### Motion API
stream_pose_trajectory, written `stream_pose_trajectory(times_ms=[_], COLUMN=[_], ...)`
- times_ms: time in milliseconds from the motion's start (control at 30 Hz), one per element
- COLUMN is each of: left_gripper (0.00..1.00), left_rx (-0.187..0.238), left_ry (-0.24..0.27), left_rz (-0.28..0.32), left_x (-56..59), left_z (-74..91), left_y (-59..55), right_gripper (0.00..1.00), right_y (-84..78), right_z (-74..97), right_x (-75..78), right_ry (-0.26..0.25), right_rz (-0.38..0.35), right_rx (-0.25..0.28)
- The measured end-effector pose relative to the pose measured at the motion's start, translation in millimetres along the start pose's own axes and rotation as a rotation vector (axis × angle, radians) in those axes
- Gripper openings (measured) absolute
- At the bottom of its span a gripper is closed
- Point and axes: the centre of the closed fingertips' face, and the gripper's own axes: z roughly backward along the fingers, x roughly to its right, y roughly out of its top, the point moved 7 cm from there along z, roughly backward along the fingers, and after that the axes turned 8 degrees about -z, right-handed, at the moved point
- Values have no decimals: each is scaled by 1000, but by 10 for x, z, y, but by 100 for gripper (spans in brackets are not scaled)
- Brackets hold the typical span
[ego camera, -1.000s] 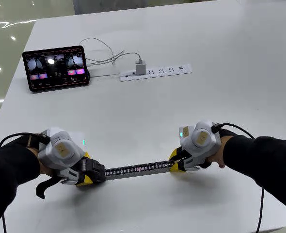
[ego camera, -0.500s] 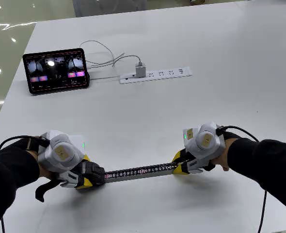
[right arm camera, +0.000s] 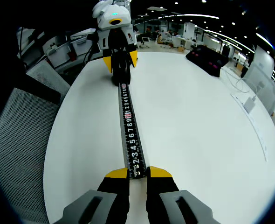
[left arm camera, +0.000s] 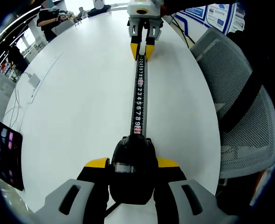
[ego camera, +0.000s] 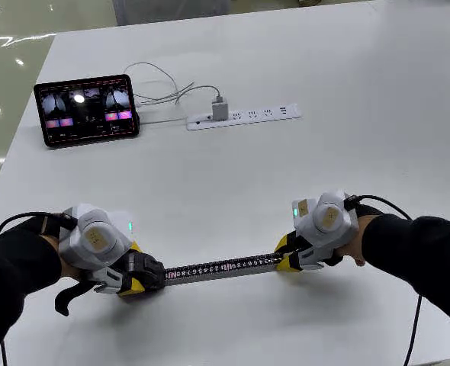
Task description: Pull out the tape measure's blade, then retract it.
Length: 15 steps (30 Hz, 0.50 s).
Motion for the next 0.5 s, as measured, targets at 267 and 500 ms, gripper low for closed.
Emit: stream_pose_trajectory(times_ms=[267, 500], left_gripper=[31, 31], left_rx=[-1, -2], left_ry=[0, 1], left_rz=[-1, 0], left_x=[3, 4], left_z=[8, 9], left_y=[2, 6], right_gripper=[8, 9], right_y=[-5, -54], right_z=[12, 38], right_x=[2, 18], right_ry=[1, -2], right_rz=[0, -7], right_rx=[-1, -4])
